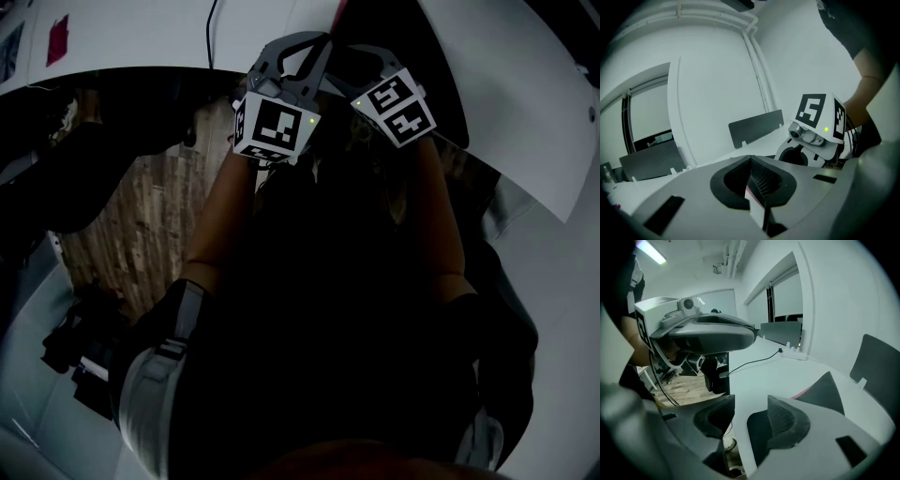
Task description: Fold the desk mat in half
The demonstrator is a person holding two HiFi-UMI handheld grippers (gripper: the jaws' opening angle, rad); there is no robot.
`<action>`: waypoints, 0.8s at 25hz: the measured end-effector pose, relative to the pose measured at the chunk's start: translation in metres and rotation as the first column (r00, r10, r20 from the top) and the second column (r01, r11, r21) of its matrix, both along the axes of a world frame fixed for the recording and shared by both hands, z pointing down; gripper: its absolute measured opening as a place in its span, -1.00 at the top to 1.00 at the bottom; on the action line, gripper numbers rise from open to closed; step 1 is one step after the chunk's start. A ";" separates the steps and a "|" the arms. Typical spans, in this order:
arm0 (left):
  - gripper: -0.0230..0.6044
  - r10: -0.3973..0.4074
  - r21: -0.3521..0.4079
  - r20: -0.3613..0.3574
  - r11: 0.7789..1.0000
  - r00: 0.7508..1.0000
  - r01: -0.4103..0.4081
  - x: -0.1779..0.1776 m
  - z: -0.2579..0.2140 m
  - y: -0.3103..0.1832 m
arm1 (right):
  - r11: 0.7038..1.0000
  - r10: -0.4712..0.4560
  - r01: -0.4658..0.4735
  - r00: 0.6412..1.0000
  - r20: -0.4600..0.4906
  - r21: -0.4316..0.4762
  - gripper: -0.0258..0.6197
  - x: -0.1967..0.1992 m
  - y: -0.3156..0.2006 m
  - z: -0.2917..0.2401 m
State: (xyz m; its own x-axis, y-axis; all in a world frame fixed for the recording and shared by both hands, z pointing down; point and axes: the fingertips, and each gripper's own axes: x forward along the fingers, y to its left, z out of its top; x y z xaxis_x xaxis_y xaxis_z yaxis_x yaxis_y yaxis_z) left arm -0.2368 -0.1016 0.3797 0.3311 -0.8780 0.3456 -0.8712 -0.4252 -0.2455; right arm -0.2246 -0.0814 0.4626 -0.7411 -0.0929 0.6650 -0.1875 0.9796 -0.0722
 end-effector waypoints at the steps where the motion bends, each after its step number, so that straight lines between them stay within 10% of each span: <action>1: 0.88 0.022 0.018 0.005 1.000 1.000 -0.022 0.003 -0.007 -0.001 | 0.999 0.026 -0.026 1.000 0.013 0.020 0.22 0.002 -0.001 -0.008; 20: 0.88 0.197 0.173 0.068 0.963 0.978 -0.206 0.085 -0.093 0.059 | 0.883 0.328 -0.412 0.885 0.329 0.227 0.22 0.107 0.040 -0.146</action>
State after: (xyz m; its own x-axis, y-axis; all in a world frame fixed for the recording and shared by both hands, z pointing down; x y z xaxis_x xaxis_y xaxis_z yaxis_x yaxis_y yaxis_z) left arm -0.1521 -0.0425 0.2863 0.4942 -0.8435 0.2104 -0.7567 -0.5366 -0.3735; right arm -0.1178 -0.0412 0.3167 -0.7614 -0.5489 0.3449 -0.5537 0.8274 0.0943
